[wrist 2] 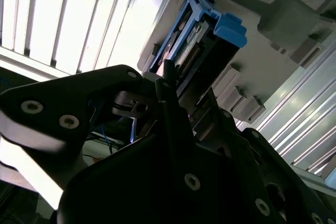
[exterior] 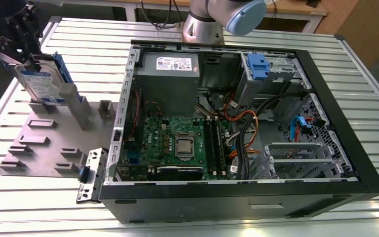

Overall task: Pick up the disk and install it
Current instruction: 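Pick up the disk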

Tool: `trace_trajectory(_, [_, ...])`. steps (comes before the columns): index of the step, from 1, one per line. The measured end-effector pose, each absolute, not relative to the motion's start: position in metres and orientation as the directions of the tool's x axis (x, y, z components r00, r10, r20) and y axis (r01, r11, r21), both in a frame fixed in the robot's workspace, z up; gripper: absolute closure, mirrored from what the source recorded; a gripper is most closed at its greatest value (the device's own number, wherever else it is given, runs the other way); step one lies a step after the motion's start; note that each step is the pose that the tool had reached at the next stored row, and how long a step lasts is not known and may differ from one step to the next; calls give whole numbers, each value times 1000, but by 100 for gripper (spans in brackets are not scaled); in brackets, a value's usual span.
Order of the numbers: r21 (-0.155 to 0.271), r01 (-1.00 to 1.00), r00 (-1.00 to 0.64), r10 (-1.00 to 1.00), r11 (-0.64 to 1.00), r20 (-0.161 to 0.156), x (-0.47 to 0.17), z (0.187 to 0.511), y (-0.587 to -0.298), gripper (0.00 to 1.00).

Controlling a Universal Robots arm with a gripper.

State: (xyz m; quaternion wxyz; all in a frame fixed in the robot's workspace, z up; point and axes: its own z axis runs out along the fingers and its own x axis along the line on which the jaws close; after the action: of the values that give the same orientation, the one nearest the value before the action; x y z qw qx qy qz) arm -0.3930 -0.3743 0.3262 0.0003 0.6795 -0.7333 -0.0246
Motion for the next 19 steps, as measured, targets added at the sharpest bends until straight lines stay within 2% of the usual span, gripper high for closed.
trace_trajectory(19, [36,-997,-77,-996,75,-34,-393,390,-374,65])
